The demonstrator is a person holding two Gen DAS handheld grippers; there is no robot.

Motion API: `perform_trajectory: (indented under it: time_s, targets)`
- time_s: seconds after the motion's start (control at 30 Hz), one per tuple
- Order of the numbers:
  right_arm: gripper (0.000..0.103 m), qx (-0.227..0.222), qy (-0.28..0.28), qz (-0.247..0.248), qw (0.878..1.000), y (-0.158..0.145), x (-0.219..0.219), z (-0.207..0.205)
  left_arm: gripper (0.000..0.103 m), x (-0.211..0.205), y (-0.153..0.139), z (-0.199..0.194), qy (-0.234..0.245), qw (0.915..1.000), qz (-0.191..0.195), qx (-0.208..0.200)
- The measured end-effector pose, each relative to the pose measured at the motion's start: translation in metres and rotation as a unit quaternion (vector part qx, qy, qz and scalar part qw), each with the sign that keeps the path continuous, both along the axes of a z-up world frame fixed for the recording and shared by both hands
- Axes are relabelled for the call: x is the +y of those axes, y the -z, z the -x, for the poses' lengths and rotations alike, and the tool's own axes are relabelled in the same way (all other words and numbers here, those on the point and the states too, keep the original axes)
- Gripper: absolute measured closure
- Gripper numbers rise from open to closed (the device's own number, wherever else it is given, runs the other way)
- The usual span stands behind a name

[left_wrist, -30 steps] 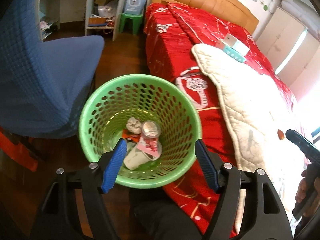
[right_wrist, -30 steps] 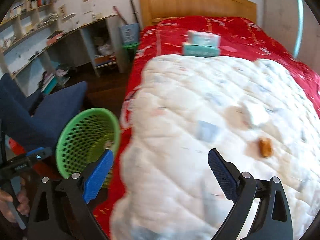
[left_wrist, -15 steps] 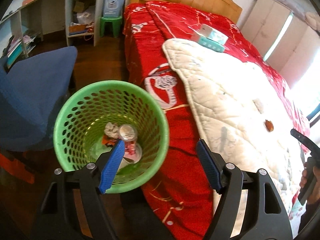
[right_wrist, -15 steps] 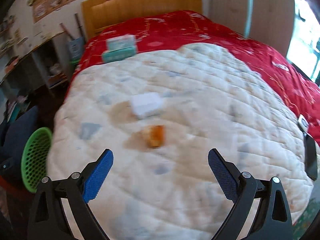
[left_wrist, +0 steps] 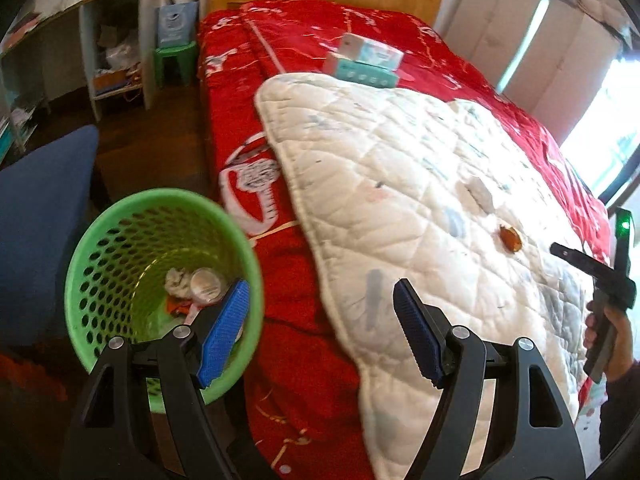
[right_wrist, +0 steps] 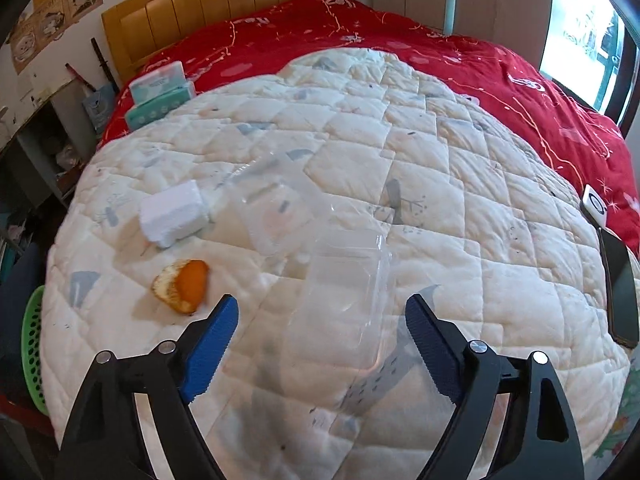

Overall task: Collect trash
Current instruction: 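Return the right tool to the bed and grasp the clear plastic container, then grasp the white foam block with the left tool while the right tool holds the container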

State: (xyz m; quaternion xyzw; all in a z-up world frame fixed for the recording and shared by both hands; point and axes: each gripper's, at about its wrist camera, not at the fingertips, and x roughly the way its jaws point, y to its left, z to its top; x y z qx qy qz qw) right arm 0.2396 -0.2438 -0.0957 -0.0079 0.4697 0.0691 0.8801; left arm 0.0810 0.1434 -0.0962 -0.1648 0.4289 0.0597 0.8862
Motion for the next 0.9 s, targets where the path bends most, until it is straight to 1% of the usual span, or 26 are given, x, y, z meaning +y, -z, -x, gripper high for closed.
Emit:
perform_trajectory:
  time_s: [0.07,0.13,0.2,0.23,0.27,0.3,0.33,0.43,0.47,0.57,0.63,0.67,0.9]
  targets:
    - [0.025,0.004,-0.001,0.01,1.0,0.005,0.001,-0.006,0.03,-0.008,-0.001,-0.01,0.011,0.9999,0.001,0.0]
    - [0.027,0.009,0.002,0.009,1.0,0.01,-0.001,-0.011,0.03,-0.016,-0.003,-0.019,0.021,0.9998,0.0,-0.002]
    - [0.034,0.013,0.004,0.011,1.0,0.013,-0.002,-0.014,0.03,-0.026,-0.005,-0.03,0.036,0.9993,-0.005,-0.005]
    - [0.036,0.016,0.004,0.013,1.0,0.015,-0.003,-0.016,0.03,-0.032,-0.006,-0.036,0.045,0.999,-0.008,-0.007]
    - [0.043,0.018,0.005,0.016,1.0,0.016,-0.003,-0.016,0.03,-0.038,-0.008,-0.043,0.054,0.9985,-0.01,-0.008]
    - [0.046,0.019,0.005,0.02,1.0,0.017,-0.003,-0.017,0.03,-0.042,-0.009,-0.049,0.061,0.9981,-0.011,-0.008]
    - [0.046,0.019,0.004,0.023,1.0,0.017,-0.003,-0.016,0.03,-0.049,-0.01,-0.056,0.073,0.9972,-0.012,-0.01]
    - [0.052,0.013,-0.002,0.022,1.0,0.013,-0.005,-0.011,0.03,-0.069,-0.013,-0.075,0.106,0.9939,-0.026,-0.015]
    - [0.058,0.011,-0.004,0.021,1.0,0.011,-0.006,-0.009,0.03,-0.078,-0.014,-0.082,0.119,0.9923,-0.031,-0.016]
    - [0.058,0.007,-0.009,0.017,1.0,0.004,-0.011,-0.002,0.03,-0.1,-0.014,-0.102,0.154,0.9873,-0.034,-0.018]
    - [0.058,0.004,-0.015,0.017,1.0,-0.001,-0.013,0.003,0.03,-0.113,-0.012,-0.114,0.169,0.9845,-0.042,-0.015]
    - [0.058,0.0,-0.017,0.017,1.0,-0.003,-0.015,0.005,0.03,-0.122,-0.011,-0.123,0.185,0.9817,-0.044,-0.015]
    - [0.058,-0.015,-0.029,0.004,0.999,-0.019,-0.024,0.02,0.03,-0.164,-0.001,-0.166,0.238,0.9685,-0.071,-0.013]
